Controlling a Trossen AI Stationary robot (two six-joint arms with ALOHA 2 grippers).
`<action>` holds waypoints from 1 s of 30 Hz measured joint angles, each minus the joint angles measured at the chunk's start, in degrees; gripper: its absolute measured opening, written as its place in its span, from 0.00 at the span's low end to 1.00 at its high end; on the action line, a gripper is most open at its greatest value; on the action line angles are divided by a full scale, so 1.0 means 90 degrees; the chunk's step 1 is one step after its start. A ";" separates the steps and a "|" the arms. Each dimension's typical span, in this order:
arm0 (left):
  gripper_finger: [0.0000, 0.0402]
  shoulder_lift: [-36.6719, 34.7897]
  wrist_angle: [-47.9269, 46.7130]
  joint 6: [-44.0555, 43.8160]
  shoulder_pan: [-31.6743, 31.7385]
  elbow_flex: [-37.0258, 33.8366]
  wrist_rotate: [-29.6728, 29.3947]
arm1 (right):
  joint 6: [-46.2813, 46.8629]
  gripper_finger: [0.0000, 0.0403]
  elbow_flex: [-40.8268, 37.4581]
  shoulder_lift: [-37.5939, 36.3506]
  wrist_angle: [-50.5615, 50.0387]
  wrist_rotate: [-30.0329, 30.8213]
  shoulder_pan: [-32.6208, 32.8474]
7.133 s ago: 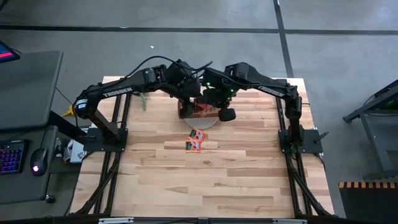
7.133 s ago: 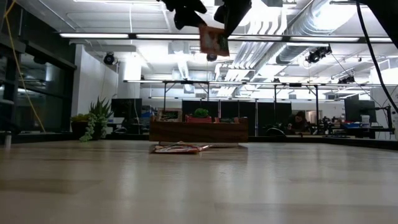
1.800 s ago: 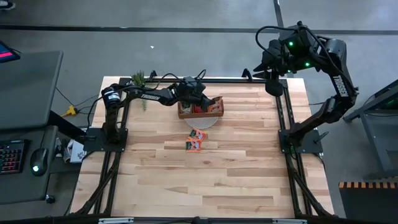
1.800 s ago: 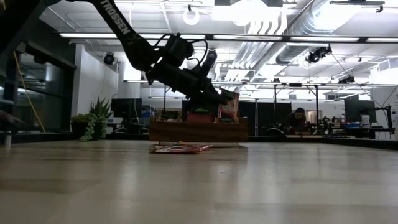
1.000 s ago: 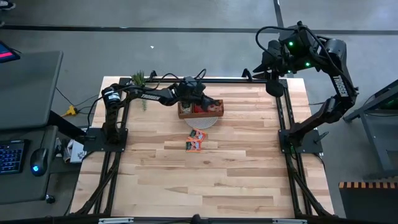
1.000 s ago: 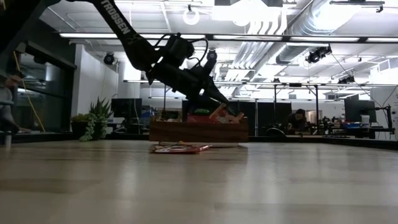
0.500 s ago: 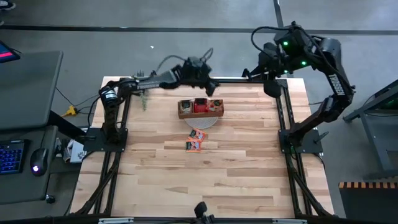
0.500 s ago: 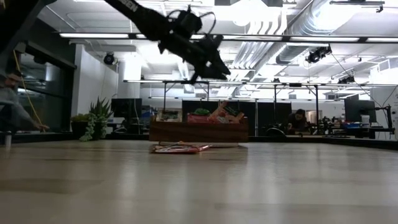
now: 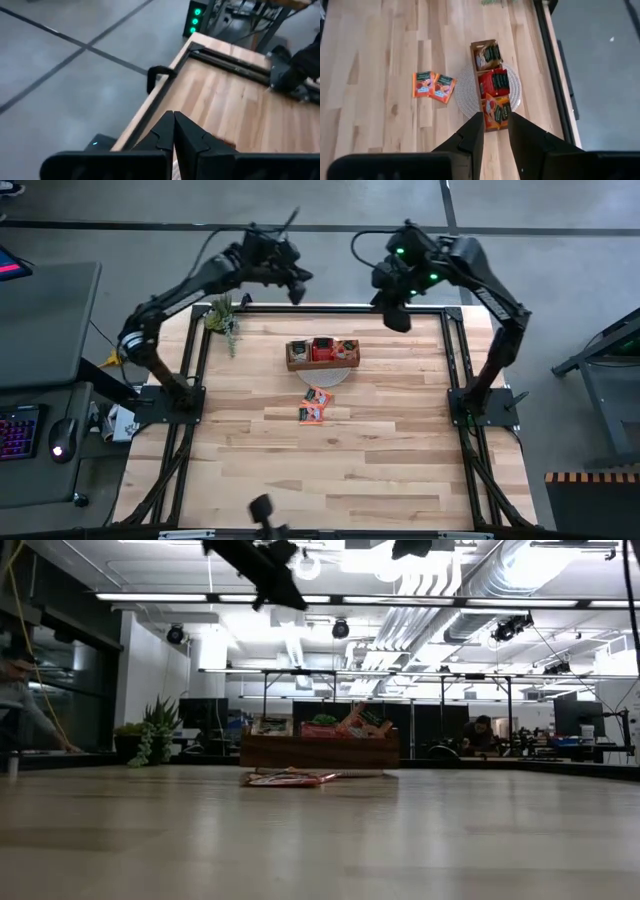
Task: Pick & Place Tea
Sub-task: Put the orange tea bag in the right section of the wooden organizer
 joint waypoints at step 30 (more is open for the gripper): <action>0.00 -0.5729 0.0167 -0.0040 0.0116 -0.4914 0.0590 | -0.0742 0.21 -0.0542 0.1754 0.0244 -0.1359 -0.0617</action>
